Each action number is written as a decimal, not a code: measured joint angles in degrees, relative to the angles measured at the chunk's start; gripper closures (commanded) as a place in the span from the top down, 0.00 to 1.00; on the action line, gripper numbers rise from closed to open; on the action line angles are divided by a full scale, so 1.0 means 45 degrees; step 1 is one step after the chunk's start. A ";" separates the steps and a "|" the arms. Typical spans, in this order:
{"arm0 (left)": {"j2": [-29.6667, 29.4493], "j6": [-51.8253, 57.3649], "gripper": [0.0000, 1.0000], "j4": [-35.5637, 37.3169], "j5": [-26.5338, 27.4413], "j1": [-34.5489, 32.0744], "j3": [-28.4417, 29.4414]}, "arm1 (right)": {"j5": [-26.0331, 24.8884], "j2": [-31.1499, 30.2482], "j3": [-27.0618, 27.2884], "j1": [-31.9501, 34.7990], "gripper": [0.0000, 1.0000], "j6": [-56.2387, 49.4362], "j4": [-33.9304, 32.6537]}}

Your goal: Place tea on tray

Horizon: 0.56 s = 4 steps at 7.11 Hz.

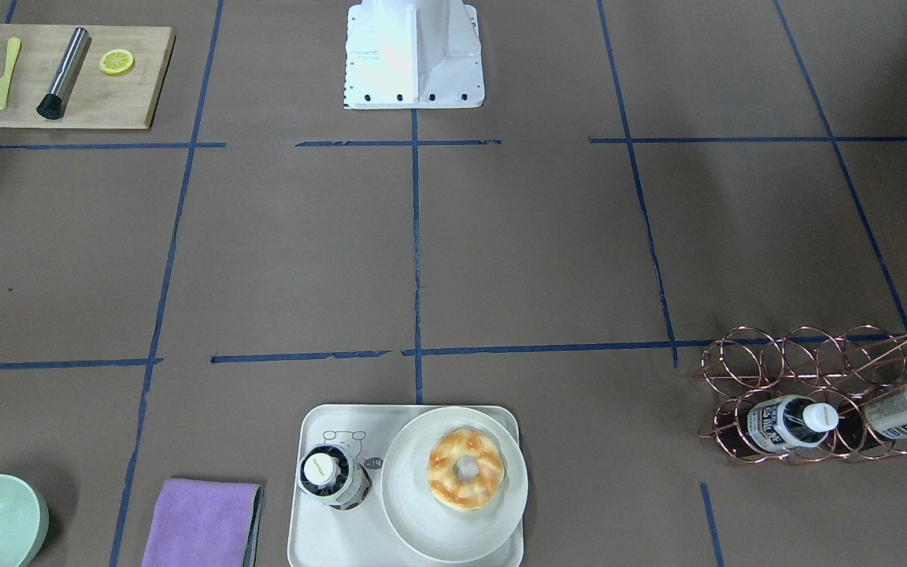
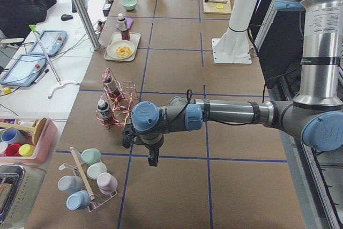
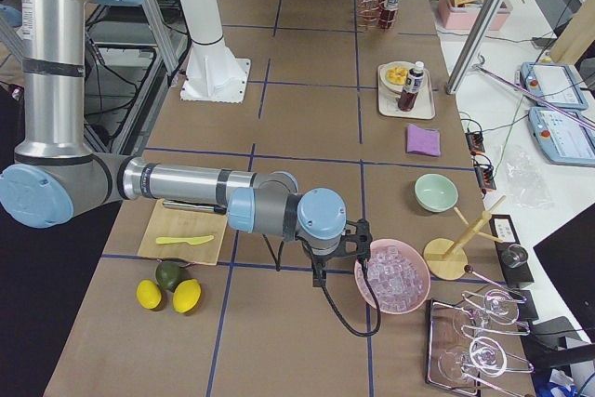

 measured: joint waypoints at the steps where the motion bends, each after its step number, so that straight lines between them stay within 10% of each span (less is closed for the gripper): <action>1: -0.0019 0.0000 1.00 0.0000 0.0000 -0.0001 0.0014 | 0.0002 0.0001 0.0004 0.0000 1.00 0.0000 0.0002; 4: -0.0075 0.0005 1.00 0.0000 0.0000 0.0000 0.0072 | 0.0010 0.0024 0.0023 0.0030 1.00 -0.0004 0.0002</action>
